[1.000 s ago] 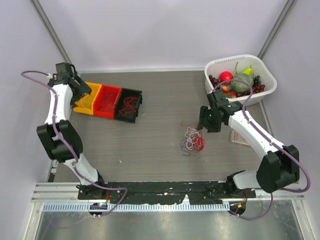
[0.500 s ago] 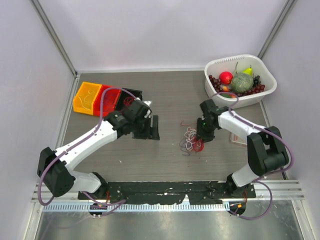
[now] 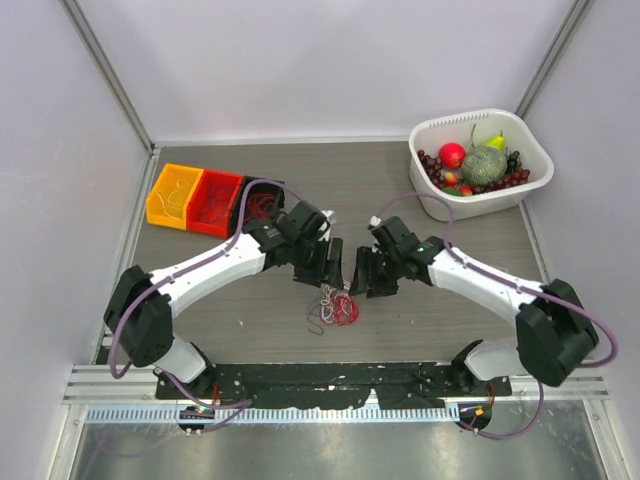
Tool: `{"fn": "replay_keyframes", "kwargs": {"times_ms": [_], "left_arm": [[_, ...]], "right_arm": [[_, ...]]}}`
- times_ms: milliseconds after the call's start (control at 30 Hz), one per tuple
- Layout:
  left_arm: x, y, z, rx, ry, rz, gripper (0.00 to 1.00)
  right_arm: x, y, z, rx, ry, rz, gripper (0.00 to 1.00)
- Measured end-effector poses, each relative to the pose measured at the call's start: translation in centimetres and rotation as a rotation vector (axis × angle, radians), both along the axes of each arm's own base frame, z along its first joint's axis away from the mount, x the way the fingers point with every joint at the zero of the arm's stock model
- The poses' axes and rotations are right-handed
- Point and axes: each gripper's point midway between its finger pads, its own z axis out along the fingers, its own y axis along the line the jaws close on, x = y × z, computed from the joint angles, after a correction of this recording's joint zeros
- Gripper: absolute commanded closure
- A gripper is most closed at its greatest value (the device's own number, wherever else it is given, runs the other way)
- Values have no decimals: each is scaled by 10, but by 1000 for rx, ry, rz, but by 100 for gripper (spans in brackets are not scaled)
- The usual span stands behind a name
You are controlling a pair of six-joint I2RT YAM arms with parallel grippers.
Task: Untangle the cables
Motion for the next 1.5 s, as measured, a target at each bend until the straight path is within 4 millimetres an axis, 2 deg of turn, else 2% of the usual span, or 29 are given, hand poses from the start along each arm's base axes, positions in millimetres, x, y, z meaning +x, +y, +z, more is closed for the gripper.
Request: {"fn": "replay_keyframes", "kwargs": {"times_ms": [67, 167, 367, 500, 700, 833, 1033, 1233, 1367, 1500], "left_arm": [[-1, -6, -5, 8, 12, -18, 50], [-6, -19, -13, 29, 23, -66, 60], [-28, -46, -28, 111, -8, -208, 68], [-34, -57, -39, 193, -39, -263, 68], [-29, -44, -46, 309, -88, -278, 63], [-23, -45, -44, 333, -115, -287, 60], [-14, -55, -47, 343, -133, -311, 67], [-15, -50, -64, 393, -116, -349, 71], [-16, -46, -72, 421, -103, -365, 79], [-19, -48, -72, 410, -91, -372, 98]], "right_arm": [[3, -8, 8, 40, -20, -43, 45], [1, -21, 6, 66, -10, -96, 46], [-18, -41, -6, 78, 33, -157, 46], [-15, -53, -3, 98, 30, -208, 46], [-21, -49, -3, 138, 54, -194, 47], [-26, -47, -8, 149, 81, -196, 47], [-24, -44, -6, 164, 77, -189, 48], [-24, -43, -7, 165, 80, -189, 48], [-24, -43, -7, 165, 80, -189, 48], [-24, -43, -7, 166, 81, -188, 48]]}}
